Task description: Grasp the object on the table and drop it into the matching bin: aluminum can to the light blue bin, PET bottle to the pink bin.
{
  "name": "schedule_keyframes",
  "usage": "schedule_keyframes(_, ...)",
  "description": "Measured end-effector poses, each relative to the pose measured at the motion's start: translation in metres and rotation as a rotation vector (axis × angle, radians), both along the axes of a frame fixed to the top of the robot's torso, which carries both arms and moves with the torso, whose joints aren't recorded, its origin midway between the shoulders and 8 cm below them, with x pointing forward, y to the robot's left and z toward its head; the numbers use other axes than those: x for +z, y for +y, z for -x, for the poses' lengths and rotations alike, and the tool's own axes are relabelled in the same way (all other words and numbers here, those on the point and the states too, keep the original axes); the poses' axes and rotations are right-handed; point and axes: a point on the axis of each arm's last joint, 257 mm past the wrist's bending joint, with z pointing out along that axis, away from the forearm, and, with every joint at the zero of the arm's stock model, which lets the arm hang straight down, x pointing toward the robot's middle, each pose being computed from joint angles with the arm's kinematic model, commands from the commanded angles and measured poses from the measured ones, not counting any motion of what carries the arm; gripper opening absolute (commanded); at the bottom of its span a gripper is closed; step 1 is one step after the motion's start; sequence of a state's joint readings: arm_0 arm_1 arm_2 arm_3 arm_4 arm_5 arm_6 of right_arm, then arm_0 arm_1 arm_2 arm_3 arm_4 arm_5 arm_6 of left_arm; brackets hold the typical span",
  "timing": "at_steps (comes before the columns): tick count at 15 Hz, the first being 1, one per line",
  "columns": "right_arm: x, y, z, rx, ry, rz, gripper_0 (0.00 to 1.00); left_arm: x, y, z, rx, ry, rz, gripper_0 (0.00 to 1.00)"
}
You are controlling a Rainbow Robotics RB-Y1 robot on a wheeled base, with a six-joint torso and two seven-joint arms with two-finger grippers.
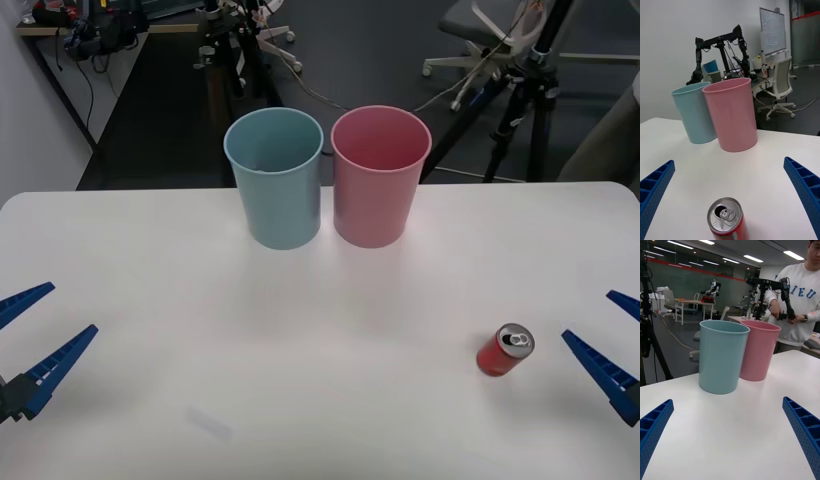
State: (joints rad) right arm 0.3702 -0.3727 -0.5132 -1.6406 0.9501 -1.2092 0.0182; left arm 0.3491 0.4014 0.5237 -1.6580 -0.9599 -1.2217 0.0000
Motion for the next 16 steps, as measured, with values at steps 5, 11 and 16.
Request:
schedule_keyframes(5, -0.028, -0.005, 0.011, -0.014, -0.013, 0.037, 1.0, 0.0, 0.0, 0.0, 0.0, 0.0, 0.0, 1.0)
schedule_keyframes(11, -0.068, 0.001, 0.038, -0.026, -0.022, 0.1, 1.0, 0.0, 0.0, 0.0, 0.0, 0.0, 0.0, 1.0)
schedule_keyframes(16, -0.105, -0.01, 0.052, -0.046, -0.035, 0.161, 1.0, 0.0, 0.0, 0.0, 0.0, 0.0, 0.0, 1.0)
